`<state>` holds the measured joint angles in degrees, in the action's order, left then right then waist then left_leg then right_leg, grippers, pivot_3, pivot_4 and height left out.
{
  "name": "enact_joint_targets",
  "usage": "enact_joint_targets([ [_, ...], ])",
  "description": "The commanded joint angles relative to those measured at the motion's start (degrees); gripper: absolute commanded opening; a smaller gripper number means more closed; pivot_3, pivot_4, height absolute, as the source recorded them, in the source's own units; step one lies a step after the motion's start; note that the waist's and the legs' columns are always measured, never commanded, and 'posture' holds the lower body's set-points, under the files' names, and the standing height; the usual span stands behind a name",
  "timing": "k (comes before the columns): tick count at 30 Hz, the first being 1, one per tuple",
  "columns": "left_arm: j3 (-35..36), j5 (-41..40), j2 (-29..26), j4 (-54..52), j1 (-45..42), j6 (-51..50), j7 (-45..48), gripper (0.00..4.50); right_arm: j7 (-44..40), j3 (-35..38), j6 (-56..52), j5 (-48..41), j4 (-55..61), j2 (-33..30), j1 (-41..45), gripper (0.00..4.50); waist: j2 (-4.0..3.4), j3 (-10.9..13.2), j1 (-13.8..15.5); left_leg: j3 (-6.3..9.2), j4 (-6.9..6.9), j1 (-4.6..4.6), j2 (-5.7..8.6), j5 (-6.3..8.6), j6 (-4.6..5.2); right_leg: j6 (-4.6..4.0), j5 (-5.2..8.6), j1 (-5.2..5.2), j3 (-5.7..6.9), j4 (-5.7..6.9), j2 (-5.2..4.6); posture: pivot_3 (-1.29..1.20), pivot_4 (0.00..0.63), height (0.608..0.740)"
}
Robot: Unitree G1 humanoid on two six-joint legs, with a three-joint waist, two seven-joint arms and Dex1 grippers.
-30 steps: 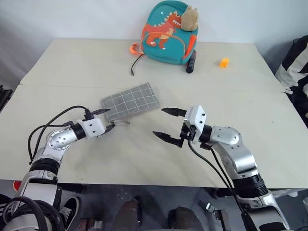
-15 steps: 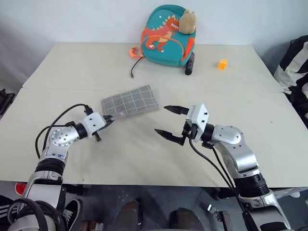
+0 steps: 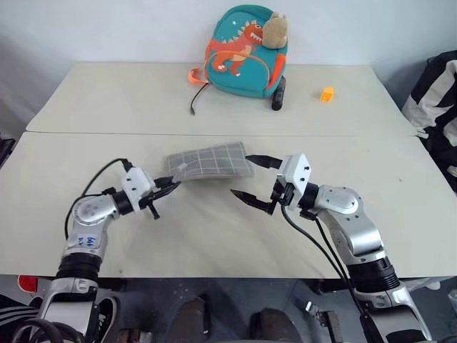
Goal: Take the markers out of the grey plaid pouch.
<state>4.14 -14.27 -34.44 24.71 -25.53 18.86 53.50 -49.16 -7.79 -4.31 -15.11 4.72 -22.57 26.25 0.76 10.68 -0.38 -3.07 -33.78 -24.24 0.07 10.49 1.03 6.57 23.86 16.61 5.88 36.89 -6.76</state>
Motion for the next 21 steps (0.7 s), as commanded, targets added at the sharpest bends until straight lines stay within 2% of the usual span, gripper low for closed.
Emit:
enact_joint_targets([
  [1,4.26,-9.82,-2.63,-12.56,2.79,-10.76,2.46,0.12,3.82,-0.19,11.95,9.62,-4.36,-1.9,3.37,4.5,-0.03,0.02,-0.42,-0.02,0.0,0.01,-0.01,0.01,-0.02,0.0,0.0,0.01,-0.04,-0.01,-0.01,0.0,0.15,0.74],
  [4,6.8,-15.48,-3.13,-18.09,4.14,-22.15,-0.42,0.12,1.19,-2.22,16.89,12.46,-6.33,-3.97,5.23,4.5,-0.04,0.03,-0.89,-0.02,0.05,0.02,-0.01,0.01,-0.03,0.0,0.0,0.02,-0.05,0.0,0.0,0.0,0.15,0.74],
  [6,6.44,-14.82,-4.32,-20.8,4.93,-25.14,-0.53,0.12,-1.65,-3.44,16.51,12.0,-4.92,-5.09,5.97,4.5,0.03,0.07,-1.03,0.04,0.07,0.02,-0.02,0.0,-0.04,-0.01,0.01,0.01,-0.08,-0.01,-0.01,0.0,0.15,0.74],
  [8,5.1,-12.51,-5.49,-22.81,5.62,-27.78,-1.11,0.12,-3.02,-3.53,13.24,9.61,-2.78,-4.97,6.19,4.5,0.13,0.13,-1.13,0.05,0.09,0.02,-0.05,0.0,-0.05,-0.01,0.01,0.01,-0.1,-0.03,0.01,0.0,0.15,0.74],
  [10,4.72,-12.8,-4.84,-25.51,4.13,-34.68,-5.83,0.12,-0.56,-0.78,4.14,1.74,1.27,-1.42,7.22,4.5,0.15,0.15,-1.11,0.04,0.12,0.01,-0.05,0.0,-0.05,-0.01,0.01,0.01,-0.11,-0.04,0.01,0.0,0.15,0.74],
  [12,5.01,-13.63,-4.19,-27.15,3.16,-39.5,-8.73,0.12,1.18,1.01,-1.02,-2.27,3.58,0.6,7.85,4.5,0.21,0.19,-1.09,0.11,0.11,0.01,-0.07,-0.01,-0.07,-0.01,0.0,-0.02,-0.19,-0.03,0.0,0.0,0.15,0.74],
  [16,3.18,-10.24,-5.25,-27.86,2.41,-45.95,-12.07,0.12,-1.84,-0.39,-6.91,-5.41,7.86,-0.68,6.44,4.5,0.21,0.19,-1.0,0.15,0.16,0.01,-0.05,0.0,-0.11,-0.01,0.0,-0.02,-0.48,-0.08,0.05,0.0,0.15,0.74],
  [18,5.22,-14.35,-3.03,-30.1,2.05,-46.95,-11.68,0.12,-1.95,-3.57,-2.45,1.67,6.25,-2.99,5.09,4.5,0.21,0.19,-0.88,0.13,0.2,0.01,-0.04,0.01,-0.12,-0.01,0.0,-0.01,-0.52,-0.14,0.05,0.0,0.15,0.74],
  [21,5.42,-15.05,-2.53,-32.09,2.8,-47.16,-10.76,0.12,-0.14,-7.07,3.57,11.17,2.04,-5.76,4.55,4.5,0.23,0.2,-0.9,0.08,0.21,0.0,-0.05,0.04,-0.17,-0.01,0.0,-0.01,-0.56,-0.26,0.04,0.0,0.15,0.74],
])
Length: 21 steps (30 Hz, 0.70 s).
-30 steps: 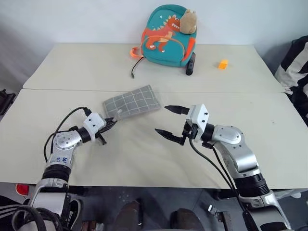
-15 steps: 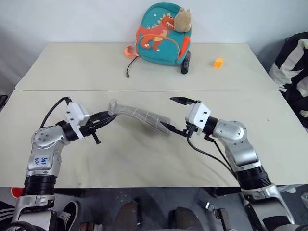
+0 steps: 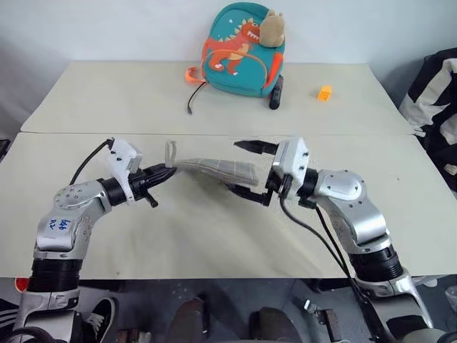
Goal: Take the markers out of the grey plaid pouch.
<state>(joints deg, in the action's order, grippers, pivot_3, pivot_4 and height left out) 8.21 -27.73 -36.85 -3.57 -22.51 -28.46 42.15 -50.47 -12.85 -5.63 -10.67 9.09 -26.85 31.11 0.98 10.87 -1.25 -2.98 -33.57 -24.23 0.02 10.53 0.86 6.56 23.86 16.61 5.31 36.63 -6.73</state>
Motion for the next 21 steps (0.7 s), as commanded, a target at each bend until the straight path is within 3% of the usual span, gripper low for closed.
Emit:
enact_joint_targets([
  [1,1.78,-1.89,0.3,-3.92,-0.07,-0.17,0.22,0.12,0.93,-2.61,5.61,7.78,-3.27,-1.9,-0.14,4.5,0.01,0.01,-0.08,-0.03,0.01,0.0,-0.01,0.0,-0.01,0.0,0.0,0.0,-0.02,-0.04,0.01,0.0,0.15,0.74],
  [7,2.37,-1.12,-0.05,-4.19,0.69,0.39,0.46,0.12,5.27,-2.22,9.9,12.76,-8.31,-0.15,2.45,4.5,0.04,0.02,-0.38,-0.16,0.15,0.03,-0.1,-0.06,-0.09,0.0,0.0,0.06,-0.11,-0.12,0.1,0.0,0.15,0.74],
  [14,2.17,-1.72,1.12,-4.62,0.67,0.87,0.35,0.12,4.82,-3.0,11.53,15.24,-10.29,-0.85,3.23,4.5,0.06,0.04,-0.04,-0.16,0.17,0.02,-0.09,-0.06,-0.1,-0.01,0.0,0.04,-0.13,-0.16,0.1,0.0,0.15,0.74],
  [17,2.37,-1.87,1.32,-4.6,0.79,1.77,0.94,0.12,5.47,-3.84,12.52,17.94,-11.64,-1.43,3.26,3.88,0.08,0.05,0.09,-0.16,0.16,0.01,-0.07,-0.06,-0.09,-0.01,0.0,0.04,-0.14,-0.18,0.08,0.0,0.15,0.74],
  [21,3.38,-3.87,2.01,-5.25,1.01,1.02,1.38,0.12,5.62,-3.72,12.91,18.89,-12.57,-1.21,4.02,2.49,0.08,0.05,-0.03,-0.17,0.17,0.02,-0.09,-0.06,-0.09,-0.01,0.0,0.04,-0.14,-0.18,0.09,0.0,0.15,0.74],
])
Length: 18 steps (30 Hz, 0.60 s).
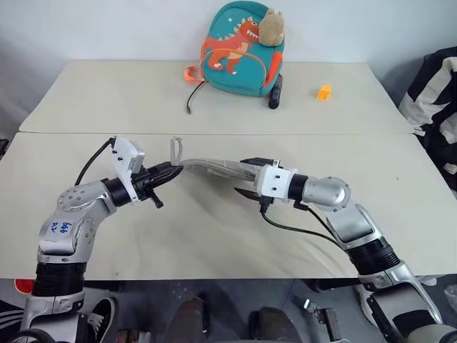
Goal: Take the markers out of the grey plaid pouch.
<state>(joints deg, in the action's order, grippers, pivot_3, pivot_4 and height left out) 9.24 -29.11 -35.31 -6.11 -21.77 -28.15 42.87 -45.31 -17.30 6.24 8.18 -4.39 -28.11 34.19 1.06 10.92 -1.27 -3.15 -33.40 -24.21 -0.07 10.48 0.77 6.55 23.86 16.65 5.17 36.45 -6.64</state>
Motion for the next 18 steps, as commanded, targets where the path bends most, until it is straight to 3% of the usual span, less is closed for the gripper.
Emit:
enact_joint_targets([
  [1,2.67,-3.13,0.67,-2.93,0.37,0.01,0.61,0.12,0.32,0.91,0.72,-0.28,1.01,0.3,1.01,2.15,0.0,0.0,-0.03,0.0,0.0,0.0,0.0,0.0,0.0,0.0,0.0,0.0,0.0,0.0,0.0,0.0,0.15,0.74],
  [5,4.43,-5.89,1.05,-3.13,0.87,-1.62,1.42,0.12,0.29,2.25,-1.27,-2.51,2.39,1.54,1.39,0.81,0.01,0.0,-0.3,0.0,0.01,0.0,-0.03,0.0,0.0,0.0,0.0,0.0,0.0,0.0,0.02,0.0,0.15,0.74],
  [7,4.52,-5.36,0.53,-3.34,2.1,0.25,2.91,0.85,0.01,2.7,-2.05,-3.44,3.07,1.8,1.67,0.06,0.01,0.0,-0.31,0.0,0.01,0.0,-0.03,-0.01,-0.01,0.0,0.0,0.0,0.01,0.01,0.02,0.0,0.15,0.74],
  [14,3.4,-0.04,-0.45,-2.02,5.64,10.05,6.41,2.91,-1.14,4.03,-4.12,-7.23,4.86,2.88,1.57,0.0,0.02,0.01,-0.16,0.0,0.02,0.0,-0.03,0.0,-0.01,0.0,0.0,0.0,0.0,-0.05,0.0,0.0,0.15,0.74],
  [18,2.81,3.45,0.09,-0.05,7.2,16.26,7.16,2.91,-1.44,4.51,-4.61,-9.16,5.42,3.27,1.33,0.0,0.02,0.01,-0.2,-0.03,0.06,0.0,-0.02,0.01,-0.02,0.0,0.0,0.0,-0.01,-0.06,-0.01,0.0,0.15,0.74],
])
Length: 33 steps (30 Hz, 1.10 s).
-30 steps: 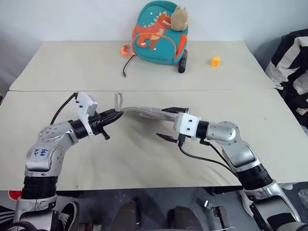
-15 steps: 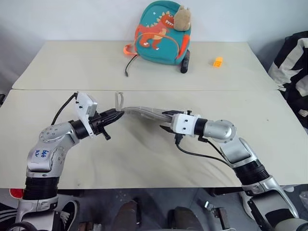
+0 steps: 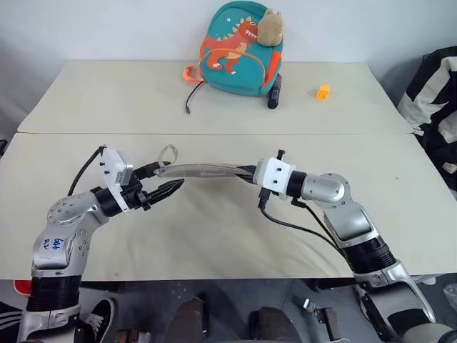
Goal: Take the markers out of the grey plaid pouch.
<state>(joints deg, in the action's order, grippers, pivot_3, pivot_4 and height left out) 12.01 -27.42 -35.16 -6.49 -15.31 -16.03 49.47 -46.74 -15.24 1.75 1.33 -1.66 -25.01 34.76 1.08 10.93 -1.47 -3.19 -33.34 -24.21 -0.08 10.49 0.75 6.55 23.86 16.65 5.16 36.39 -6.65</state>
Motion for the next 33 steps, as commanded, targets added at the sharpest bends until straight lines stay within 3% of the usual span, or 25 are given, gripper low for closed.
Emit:
enact_joint_targets([
  [1,0.28,1.87,0.22,0.91,0.69,4.54,0.24,2.91,-0.07,2.42,-0.27,-2.47,2.74,0.08,0.7,0.0,0.0,0.0,0.01,0.0,0.01,0.0,0.0,0.0,0.0,0.0,0.0,0.0,0.0,0.0,0.0,0.0,0.15,0.74],
  [10,-0.13,2.67,1.09,2.84,1.02,11.03,2.28,2.91,-0.34,2.13,-1.2,-3.12,2.75,-0.25,0.27,0.0,0.01,0.01,-0.01,0.01,0.05,0.0,-0.01,0.0,0.0,0.0,0.0,0.02,0.02,0.0,-0.01,0.0,0.15,0.74],
  [19,-0.86,1.66,1.67,2.92,1.72,10.16,3.52,0.16,-1.02,2.05,-0.56,-3.27,2.55,-0.53,-0.28,0.0,0.01,0.01,-0.03,0.01,0.05,0.0,-0.01,0.0,0.01,0.0,0.0,0.02,0.03,0.02,-0.01,0.0,0.15,0.74],
  [25,-0.3,2.23,1.59,4.05,1.35,10.78,2.69,0.05,-1.54,2.52,-0.5,-4.56,2.4,-0.33,-0.57,0.0,0.01,0.01,-0.02,0.01,0.05,0.0,-0.01,0.0,0.01,0.0,0.0,0.02,0.03,0.02,-0.01,0.0,0.15,0.74],
  [30,-0.53,5.51,2.49,4.74,0.4,15.97,0.06,0.0,-1.45,4.23,-1.13,-6.43,2.44,-0.64,-0.24,1.5,0.02,0.01,0.0,0.01,0.05,0.0,-0.01,0.01,0.02,0.0,0.0,0.02,0.04,0.01,-0.01,0.0,0.15,0.74],
  [33,-2.11,12.24,3.12,4.95,-0.42,24.25,-2.97,0.0,-3.95,8.61,-13.01,-18.26,8.01,0.18,-0.03,2.54,0.03,0.04,0.09,0.01,0.04,0.0,-0.01,0.01,0.02,0.0,0.0,0.02,0.05,0.01,-0.02,0.0,0.15,0.74],
])
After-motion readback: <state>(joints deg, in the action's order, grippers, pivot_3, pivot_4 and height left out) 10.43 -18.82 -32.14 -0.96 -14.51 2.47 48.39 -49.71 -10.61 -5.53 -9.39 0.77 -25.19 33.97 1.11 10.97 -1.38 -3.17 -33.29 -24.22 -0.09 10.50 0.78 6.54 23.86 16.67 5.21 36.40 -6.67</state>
